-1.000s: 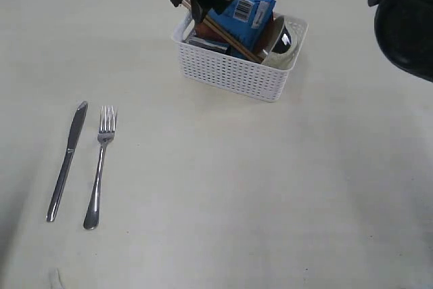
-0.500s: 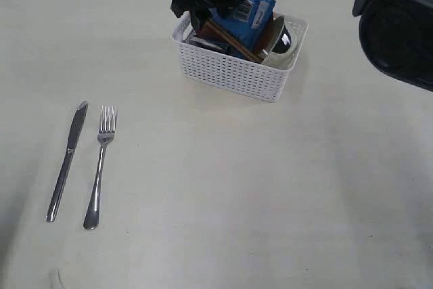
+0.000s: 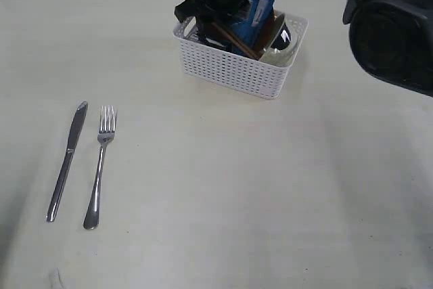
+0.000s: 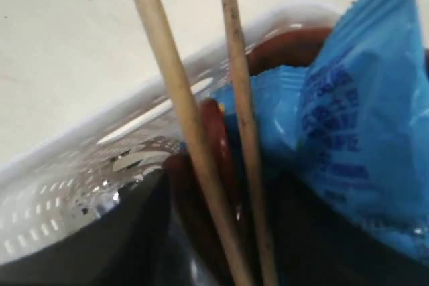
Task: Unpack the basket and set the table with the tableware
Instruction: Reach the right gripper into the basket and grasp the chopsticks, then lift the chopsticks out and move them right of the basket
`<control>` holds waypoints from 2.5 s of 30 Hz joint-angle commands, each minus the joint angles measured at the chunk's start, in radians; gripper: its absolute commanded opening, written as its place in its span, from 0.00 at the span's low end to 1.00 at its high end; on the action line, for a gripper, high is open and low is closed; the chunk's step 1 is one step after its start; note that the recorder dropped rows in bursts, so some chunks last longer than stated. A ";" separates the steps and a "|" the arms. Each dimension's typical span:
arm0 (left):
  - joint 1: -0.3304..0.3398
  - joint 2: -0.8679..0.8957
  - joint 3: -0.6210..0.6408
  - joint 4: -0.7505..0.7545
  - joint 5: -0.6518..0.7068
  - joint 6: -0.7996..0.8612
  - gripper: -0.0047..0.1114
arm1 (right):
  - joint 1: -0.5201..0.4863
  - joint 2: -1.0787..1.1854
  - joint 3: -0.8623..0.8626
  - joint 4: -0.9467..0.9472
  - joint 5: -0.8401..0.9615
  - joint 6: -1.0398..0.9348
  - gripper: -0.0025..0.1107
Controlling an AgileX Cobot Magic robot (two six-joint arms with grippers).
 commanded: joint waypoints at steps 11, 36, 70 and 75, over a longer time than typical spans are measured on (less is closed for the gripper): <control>0.001 -0.004 0.003 -0.003 -0.009 0.001 0.04 | -0.013 0.049 -0.026 0.000 -0.004 0.003 0.09; 0.001 -0.004 0.003 -0.003 -0.009 0.001 0.04 | -0.033 -0.240 -0.064 0.091 0.050 -0.002 0.02; 0.001 -0.004 0.003 -0.003 -0.009 0.001 0.04 | -0.643 -0.443 0.880 0.111 -0.182 0.096 0.02; 0.001 -0.004 0.003 -0.003 -0.009 0.001 0.04 | -0.647 -0.382 0.915 0.111 -0.237 0.092 0.02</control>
